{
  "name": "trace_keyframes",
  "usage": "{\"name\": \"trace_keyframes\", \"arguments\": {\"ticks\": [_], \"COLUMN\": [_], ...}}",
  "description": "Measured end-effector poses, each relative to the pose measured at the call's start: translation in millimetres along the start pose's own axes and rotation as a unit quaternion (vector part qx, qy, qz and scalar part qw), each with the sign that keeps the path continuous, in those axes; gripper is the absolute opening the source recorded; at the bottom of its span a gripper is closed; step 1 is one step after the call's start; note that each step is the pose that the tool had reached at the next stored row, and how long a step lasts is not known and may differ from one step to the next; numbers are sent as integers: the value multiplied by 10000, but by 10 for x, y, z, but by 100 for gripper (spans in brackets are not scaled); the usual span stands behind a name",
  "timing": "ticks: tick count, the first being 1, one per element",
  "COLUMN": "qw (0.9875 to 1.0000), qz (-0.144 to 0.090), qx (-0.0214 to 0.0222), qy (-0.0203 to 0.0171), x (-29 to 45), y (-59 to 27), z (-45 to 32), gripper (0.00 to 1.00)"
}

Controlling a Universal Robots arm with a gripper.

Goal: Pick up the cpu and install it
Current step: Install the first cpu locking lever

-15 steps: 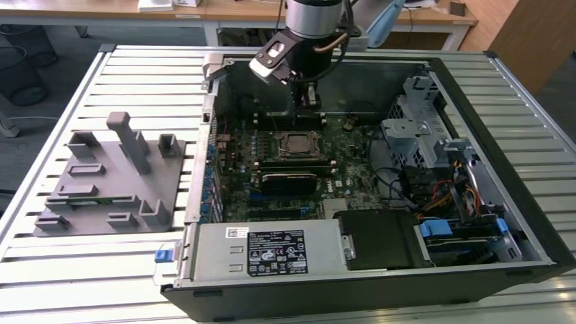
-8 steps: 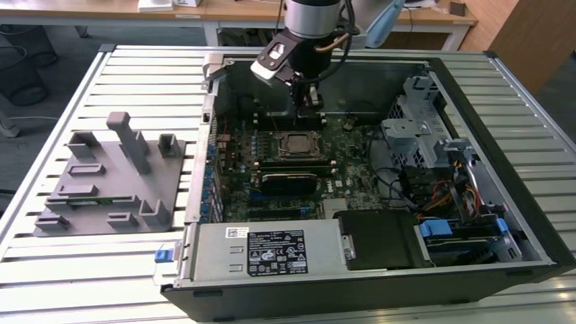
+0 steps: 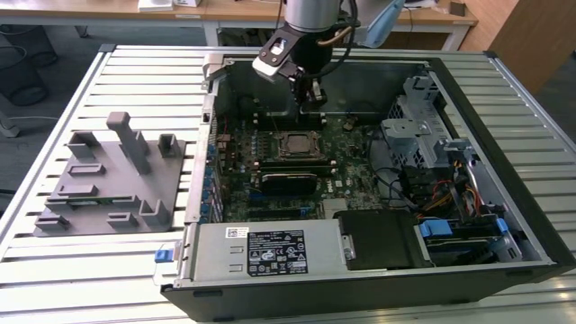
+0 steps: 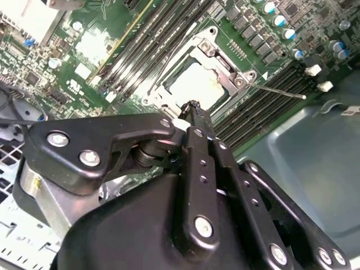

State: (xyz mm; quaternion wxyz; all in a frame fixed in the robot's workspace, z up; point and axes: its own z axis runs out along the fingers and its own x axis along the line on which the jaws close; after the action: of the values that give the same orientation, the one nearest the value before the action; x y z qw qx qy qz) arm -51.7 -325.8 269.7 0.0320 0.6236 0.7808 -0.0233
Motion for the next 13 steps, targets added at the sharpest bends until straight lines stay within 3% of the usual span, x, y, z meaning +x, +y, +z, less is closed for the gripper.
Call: {"name": "trace_keyframes", "arguments": {"ticks": [2,7,13], "qw": [10000,9988,9948], "qz": [-56,-478,-1012], "qx": [-4,-19,-48], "qy": [-6,-46,-69], "x": [0,0,1], "y": [-1,-1,-1], "z": [-3,-2,3], "gripper": [11,11,11]}}
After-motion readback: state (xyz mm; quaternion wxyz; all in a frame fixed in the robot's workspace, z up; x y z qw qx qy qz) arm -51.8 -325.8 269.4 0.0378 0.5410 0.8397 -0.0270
